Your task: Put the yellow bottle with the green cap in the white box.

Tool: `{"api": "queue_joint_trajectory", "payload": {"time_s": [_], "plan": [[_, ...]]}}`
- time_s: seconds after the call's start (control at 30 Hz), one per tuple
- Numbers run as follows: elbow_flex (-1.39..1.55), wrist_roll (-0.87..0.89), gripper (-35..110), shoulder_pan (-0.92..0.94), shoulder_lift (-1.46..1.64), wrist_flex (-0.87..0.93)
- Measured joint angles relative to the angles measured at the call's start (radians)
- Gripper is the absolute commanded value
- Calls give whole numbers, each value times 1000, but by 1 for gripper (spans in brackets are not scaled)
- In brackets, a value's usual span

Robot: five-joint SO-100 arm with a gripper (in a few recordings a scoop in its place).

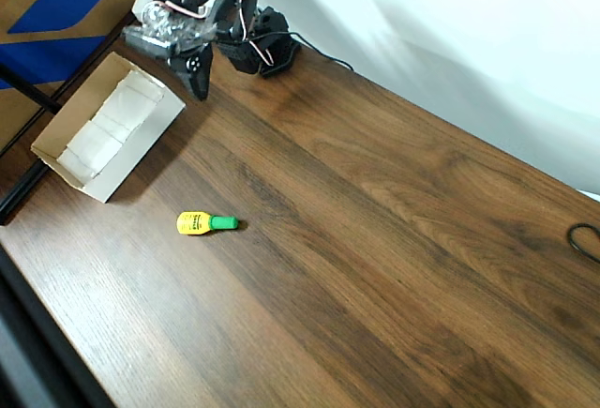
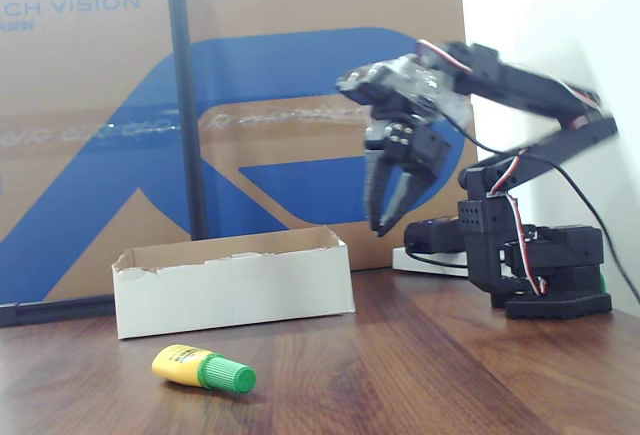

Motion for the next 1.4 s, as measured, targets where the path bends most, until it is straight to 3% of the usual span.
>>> {"api": "queue_joint_trajectory", "payload": {"time_s": [0.53, 0.87, 1.4], "plan": [[-308, 23, 0, -112, -594, -160], [-506, 23, 2, -164, -853, -170], [-627, 67, 8, -175, -1144, -581]]}}
